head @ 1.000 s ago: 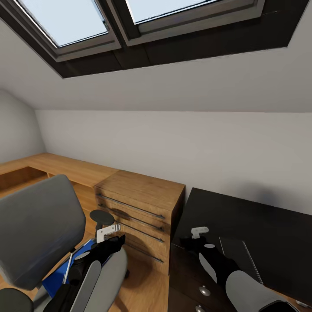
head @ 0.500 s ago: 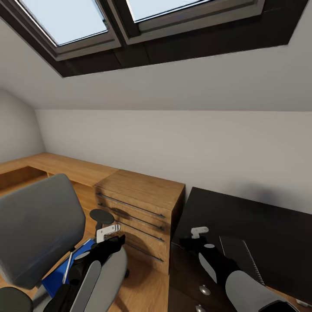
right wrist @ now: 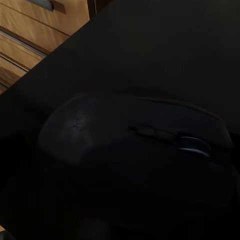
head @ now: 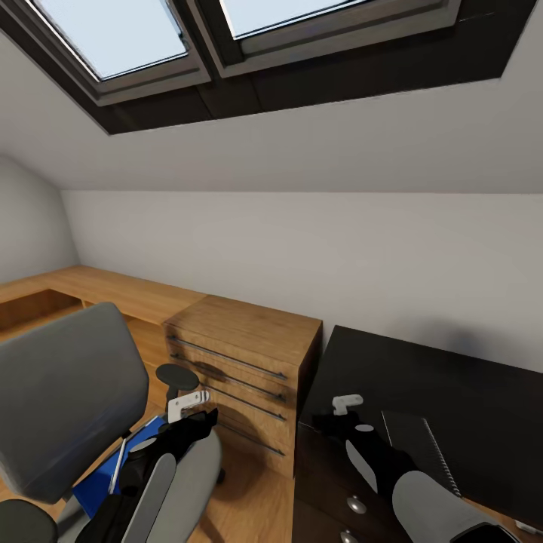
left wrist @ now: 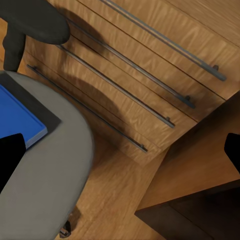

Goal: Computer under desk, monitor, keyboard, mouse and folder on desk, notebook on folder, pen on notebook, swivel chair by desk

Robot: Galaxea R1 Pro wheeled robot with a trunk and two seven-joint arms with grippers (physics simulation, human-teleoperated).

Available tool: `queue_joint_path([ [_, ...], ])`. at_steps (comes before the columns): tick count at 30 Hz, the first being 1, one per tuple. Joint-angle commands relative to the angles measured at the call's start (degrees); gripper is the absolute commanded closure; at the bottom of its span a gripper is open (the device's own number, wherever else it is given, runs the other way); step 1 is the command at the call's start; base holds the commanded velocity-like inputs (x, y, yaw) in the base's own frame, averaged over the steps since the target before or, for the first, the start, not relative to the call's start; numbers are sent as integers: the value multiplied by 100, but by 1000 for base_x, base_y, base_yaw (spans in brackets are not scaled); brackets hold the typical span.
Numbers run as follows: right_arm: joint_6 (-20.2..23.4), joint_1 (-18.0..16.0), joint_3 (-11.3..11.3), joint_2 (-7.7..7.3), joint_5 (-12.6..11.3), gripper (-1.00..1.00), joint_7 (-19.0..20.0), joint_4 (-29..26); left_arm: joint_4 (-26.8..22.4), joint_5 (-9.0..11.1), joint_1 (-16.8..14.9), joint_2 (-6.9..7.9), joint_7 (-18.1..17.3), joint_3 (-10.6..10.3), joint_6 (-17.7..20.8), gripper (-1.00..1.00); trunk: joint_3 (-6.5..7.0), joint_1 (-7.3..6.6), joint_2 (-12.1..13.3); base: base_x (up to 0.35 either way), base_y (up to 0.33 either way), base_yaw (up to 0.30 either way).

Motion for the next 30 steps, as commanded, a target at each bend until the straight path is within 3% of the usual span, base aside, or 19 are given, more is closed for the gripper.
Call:
queue_joint_path([
  [1, 24, -4, 35, -5, -57, 100, -7, -8, -5, 60, -4, 0, 55, -5, 12, -100, -7, 0, -4, 0, 0, 0],
  [30, 23, -4, 35, -5, -66, 100, -13, -29, 7, 67, -4, 0, 55, -13, 12, -100, -7, 0, -4, 0, 0, 0],
])
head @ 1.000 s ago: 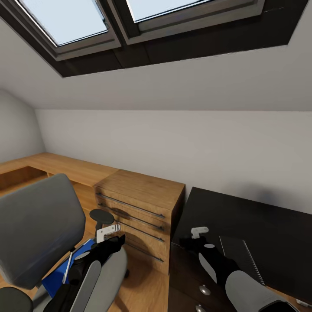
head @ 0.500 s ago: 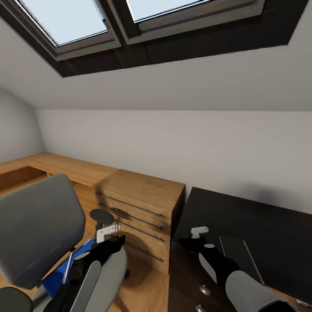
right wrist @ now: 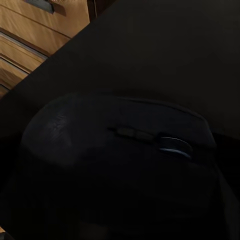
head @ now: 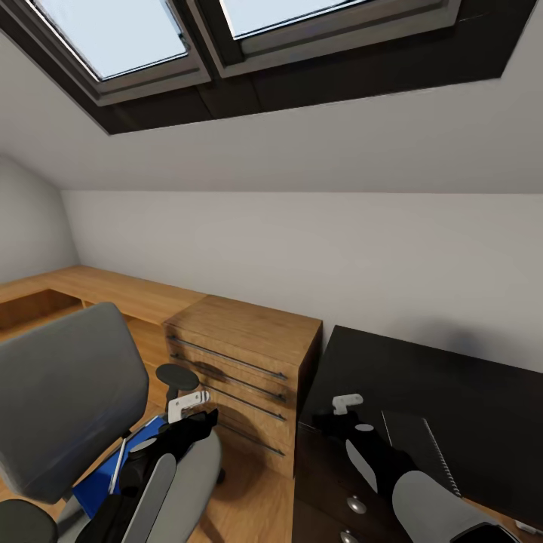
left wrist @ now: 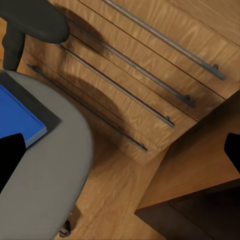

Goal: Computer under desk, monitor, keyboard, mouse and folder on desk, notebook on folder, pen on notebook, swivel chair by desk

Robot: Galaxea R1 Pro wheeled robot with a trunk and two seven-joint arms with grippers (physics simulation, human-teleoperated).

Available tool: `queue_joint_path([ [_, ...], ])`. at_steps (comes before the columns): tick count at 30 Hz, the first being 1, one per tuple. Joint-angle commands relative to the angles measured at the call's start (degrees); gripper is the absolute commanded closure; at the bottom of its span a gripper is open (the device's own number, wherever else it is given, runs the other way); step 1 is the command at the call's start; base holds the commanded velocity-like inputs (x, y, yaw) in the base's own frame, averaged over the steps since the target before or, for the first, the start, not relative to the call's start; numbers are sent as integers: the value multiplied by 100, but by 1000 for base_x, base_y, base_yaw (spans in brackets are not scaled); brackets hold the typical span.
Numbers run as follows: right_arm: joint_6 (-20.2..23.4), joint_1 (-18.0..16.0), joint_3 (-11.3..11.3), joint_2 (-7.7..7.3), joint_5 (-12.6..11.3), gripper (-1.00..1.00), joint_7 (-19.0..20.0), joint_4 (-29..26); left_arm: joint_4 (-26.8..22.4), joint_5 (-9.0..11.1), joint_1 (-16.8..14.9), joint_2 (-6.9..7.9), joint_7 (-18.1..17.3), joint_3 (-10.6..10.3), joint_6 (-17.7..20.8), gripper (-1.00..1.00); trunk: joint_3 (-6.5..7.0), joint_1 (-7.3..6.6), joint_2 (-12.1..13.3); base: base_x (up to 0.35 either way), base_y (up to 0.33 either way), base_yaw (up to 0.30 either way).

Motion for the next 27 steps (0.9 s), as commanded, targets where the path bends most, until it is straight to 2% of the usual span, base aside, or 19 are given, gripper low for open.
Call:
queue_joint_path([
  [1, 25, -4, 34, -5, -57, 100, -6, -10, -7, 59, -4, 0, 55, -5, 12, -100, -7, 0, -4, 0, 0, 0],
  [4, 25, -4, 34, -11, -57, 100, -6, -19, -4, 62, -4, 0, 55, -5, 12, -100, -7, 0, -4, 0, 0, 0],
  [10, 24, -4, 32, -39, -61, 100, -12, -202, -2, 55, -4, 0, 55, -1, 12, -100, 101, -132, 237, 0, 0, 0],
  [11, 166, 5, -13, -151, -69, 100, -23, -821, -2, 49, -4, 3, 55, 2, 12, -100, 119, -154, 277, 0, 0, 0],
  [12, 341, 13, -30, -209, -71, 100, -26, -1112, -2, 48, -4, 5, 55, 3, 12, -100, 137, -176, 317, 0, 0, 0],
  [13, 691, 45, -77, -307, -87, 100, -29, -1630, -2, 46, -4, 7, 55, 3, 12, -100, 155, -198, 357, 0, 0, 0],
  [15, 1150, 272, -131, -419, -185, 100, -33, -2455, -2, 45, -4, 5, 55, 3, 12, -100, 191, -242, 437, 0, 0, 0],
  [17, 1351, 458, -149, -456, -252, 100, -49, -2848, -2, 45, -4, 3, 55, 3, 12, -100, 227, -286, 517, 0, 0, 0],
  [20, 1996, 975, -204, -505, -393, 100, -353, -4001, -2, 45, -4, 1, 55, 4, 12, -100, 281, -351, 638, -53, 0, 0],
  [23, 2248, 1176, -215, -502, -445, 100, -595, -4503, -2, 48, -4, 0, 55, 4, 12, -100, 335, -417, 758, -226, 0, 0],
  [27, 2351, 1287, -219, -502, -551, 100, -690, -4712, -2, 52, -4, 0, 55, 4, 12, -100, 406, -505, 919, -301, 0, 0],
])
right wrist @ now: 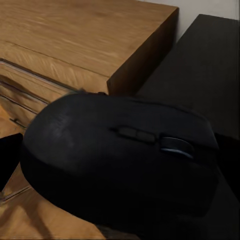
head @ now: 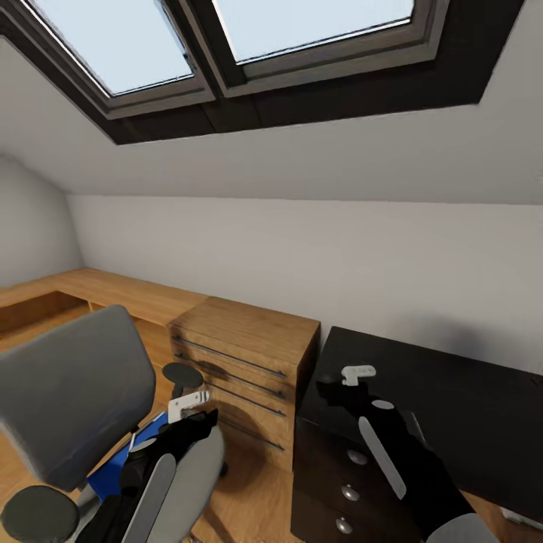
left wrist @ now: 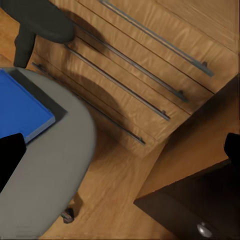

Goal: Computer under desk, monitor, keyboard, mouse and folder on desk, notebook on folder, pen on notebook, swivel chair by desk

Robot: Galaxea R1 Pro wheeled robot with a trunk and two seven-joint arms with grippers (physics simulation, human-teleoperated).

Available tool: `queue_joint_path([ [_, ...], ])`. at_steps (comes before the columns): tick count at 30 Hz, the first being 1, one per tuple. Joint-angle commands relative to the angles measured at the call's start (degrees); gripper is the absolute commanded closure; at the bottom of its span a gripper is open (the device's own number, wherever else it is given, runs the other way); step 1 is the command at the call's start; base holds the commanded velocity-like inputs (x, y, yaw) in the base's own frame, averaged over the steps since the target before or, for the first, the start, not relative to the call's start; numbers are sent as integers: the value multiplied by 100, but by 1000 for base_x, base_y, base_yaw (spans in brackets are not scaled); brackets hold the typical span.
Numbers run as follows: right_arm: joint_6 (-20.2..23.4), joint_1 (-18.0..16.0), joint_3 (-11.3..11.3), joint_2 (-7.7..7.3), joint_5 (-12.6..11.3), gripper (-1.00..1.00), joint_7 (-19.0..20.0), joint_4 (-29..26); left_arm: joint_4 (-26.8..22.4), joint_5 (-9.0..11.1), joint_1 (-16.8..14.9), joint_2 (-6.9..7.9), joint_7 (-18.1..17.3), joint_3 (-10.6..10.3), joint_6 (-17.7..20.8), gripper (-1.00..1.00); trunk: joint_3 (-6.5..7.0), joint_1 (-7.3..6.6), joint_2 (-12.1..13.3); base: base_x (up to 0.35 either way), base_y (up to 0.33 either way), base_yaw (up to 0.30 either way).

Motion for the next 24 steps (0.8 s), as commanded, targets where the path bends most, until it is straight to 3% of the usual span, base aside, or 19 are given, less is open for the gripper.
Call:
queue_joint_path([
  [1, 46, 22, 16, -11, -112, 100, -81, -59, -7, 61, -4, 0, 55, -5, 13, -100, 11, -26, 37, -327, 0, 0],
  [12, 81, 51, 20, -16, -367, 100, -99, -214, -7, 62, -4, 0, 55, -10, 13, -100, 209, -267, 478, -338, 0, 0],
  [15, 72, 54, 18, -24, -384, 100, -79, -344, -10, 54, -4, 0, 64, -5, 13, -100, 242, -333, 598, -19, 0, 0],
  [24, 66, 51, 18, -5, -373, 100, -95, -355, -2, 56, -4, 0, 64, -11, 13, -100, 163, -333, 598, 0, 0, 0],
])
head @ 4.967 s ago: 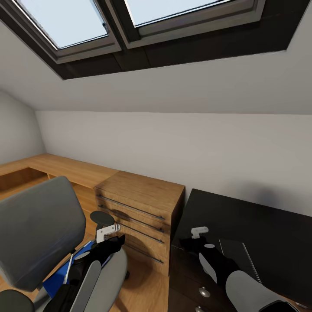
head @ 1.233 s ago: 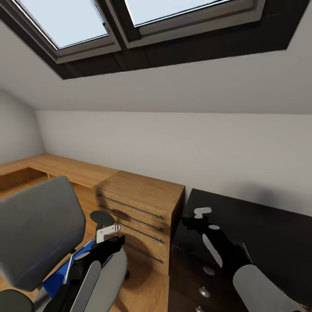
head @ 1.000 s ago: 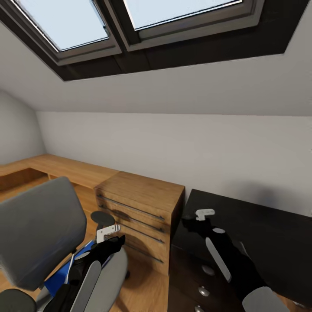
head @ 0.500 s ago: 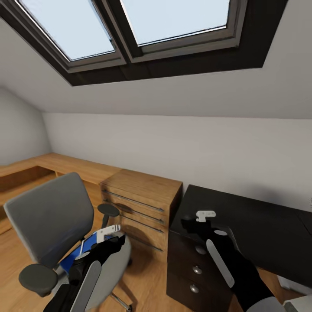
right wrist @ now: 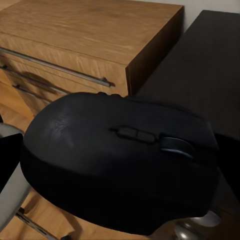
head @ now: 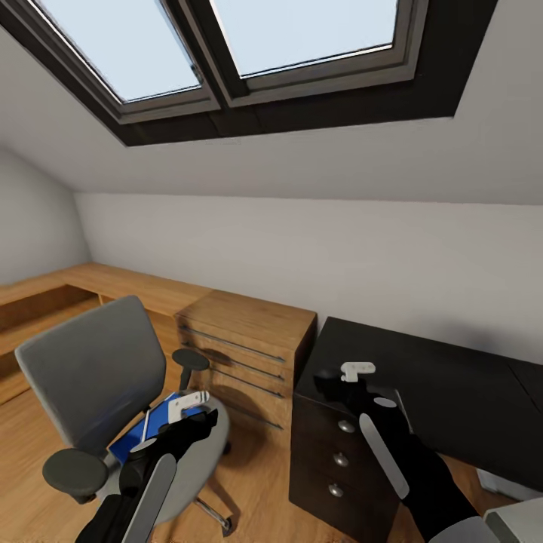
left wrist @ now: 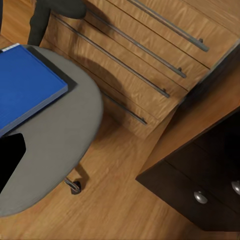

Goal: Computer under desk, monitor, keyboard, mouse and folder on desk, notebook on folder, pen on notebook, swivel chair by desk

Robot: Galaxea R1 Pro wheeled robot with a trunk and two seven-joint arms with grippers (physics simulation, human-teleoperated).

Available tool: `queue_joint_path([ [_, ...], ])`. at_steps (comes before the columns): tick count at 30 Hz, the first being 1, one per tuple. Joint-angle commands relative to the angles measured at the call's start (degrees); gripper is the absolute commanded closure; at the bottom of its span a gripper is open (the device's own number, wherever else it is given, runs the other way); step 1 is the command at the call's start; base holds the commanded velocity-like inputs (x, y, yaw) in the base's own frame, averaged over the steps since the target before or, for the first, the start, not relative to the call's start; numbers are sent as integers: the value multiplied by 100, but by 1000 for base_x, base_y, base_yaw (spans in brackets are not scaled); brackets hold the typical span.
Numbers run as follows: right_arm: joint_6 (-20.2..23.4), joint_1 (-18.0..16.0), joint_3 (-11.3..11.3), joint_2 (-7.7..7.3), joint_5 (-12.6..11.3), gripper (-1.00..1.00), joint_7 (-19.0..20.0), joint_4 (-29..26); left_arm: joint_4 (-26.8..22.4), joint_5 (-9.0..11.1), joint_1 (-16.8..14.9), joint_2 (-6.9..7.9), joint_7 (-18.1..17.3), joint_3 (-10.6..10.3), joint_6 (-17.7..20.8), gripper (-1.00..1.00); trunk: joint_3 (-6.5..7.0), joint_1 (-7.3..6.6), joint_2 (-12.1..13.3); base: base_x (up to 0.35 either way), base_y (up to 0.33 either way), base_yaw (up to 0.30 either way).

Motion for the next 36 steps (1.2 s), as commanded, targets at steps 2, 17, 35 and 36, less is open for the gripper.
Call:
queue_joint_path([
  [2, 17, -6, 14, -3, -57, 100, -63, -10, -5, 59, -5, 0, 55, -8, 13, -100, -25, 0, -5, 0, 0, 0],
  [17, 20, -7, 1, -30, -55, 100, -68, -19, -3, 49, -3, 0, 55, -24, 13, -100, -29, 0, -5, 0, 0, -72],
  [35, 180, -7, -246, -5, -57, 100, -83, -11, -3, 19, 102, 0, 55, -44, 4, -100, 24, 0, -5, 0, 0, -280],
  [36, 199, -4, -289, -5, -56, 100, -84, -11, -3, 19, 105, 0, 55, -47, 4, -100, 27, 0, -5, 0, 0, -287],
])
